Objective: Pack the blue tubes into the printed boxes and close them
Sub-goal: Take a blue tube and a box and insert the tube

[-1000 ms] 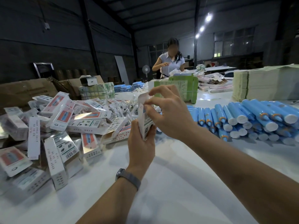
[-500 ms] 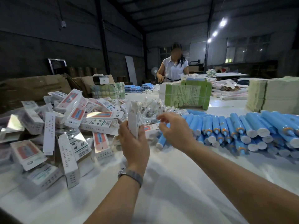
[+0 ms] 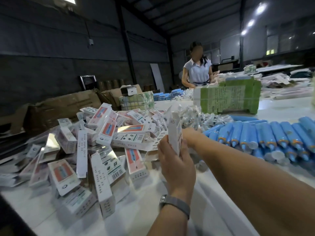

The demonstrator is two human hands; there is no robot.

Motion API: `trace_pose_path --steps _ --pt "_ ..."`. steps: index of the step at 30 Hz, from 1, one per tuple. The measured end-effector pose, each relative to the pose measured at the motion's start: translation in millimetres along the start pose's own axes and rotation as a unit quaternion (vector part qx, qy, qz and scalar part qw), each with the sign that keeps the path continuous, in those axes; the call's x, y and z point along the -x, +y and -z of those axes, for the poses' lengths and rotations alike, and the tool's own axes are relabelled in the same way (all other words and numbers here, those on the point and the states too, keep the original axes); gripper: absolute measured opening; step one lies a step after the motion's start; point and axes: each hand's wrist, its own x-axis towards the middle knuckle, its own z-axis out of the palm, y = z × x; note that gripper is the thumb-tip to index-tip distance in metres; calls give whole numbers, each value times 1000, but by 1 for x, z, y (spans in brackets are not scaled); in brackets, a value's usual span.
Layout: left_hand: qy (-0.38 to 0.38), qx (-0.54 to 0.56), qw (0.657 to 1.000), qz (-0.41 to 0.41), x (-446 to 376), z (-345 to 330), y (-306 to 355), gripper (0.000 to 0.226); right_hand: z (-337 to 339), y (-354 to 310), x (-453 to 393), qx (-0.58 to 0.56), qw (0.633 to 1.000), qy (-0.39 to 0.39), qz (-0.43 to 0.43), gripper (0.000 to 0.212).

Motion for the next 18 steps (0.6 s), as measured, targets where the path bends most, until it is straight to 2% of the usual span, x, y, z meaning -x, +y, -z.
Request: trace_pose_path --steps 2,4,6,8,13,15,18 --pt "-2 -2 1000 -4 0 0 1 31 -3 -1 -1 -24 1000 14 -5 24" --pt "-5 -13 1000 -3 1 0 1 32 0 -2 3 -60 996 58 -21 31" --pt "-2 -19 1000 -9 1 0 -1 32 -1 0 5 -88 989 118 -23 24" --pt "1 -23 1000 -17 1 0 0 32 -1 2 8 -104 985 133 -25 16" --pt "-18 -21 999 -17 4 1 4 31 2 2 14 -66 998 13 -7 31" --pt "-22 -23 999 -23 5 0 4 31 -1 1 10 -29 1000 1 4 29" --pt "-30 -26 999 -24 5 0 5 29 -8 -1 11 -48 998 -8 -34 33"
